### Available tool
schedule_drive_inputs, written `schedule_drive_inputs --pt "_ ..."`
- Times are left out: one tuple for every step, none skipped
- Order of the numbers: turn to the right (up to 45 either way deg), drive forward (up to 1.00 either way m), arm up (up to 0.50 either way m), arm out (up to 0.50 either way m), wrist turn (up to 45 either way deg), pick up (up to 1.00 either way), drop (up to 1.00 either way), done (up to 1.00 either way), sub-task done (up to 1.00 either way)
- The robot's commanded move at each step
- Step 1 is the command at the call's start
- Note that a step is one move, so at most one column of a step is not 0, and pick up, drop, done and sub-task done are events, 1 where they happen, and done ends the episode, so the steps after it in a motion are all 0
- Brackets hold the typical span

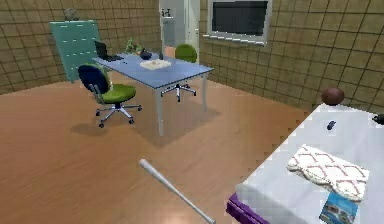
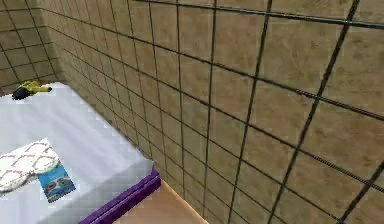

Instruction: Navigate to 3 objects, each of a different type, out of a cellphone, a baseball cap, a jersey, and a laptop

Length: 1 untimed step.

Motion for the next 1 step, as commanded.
schedule_drive_inputs --pt "-36.0 0.00 0.00 0.00 0.0 0.00 0.00 0.00 0.00"
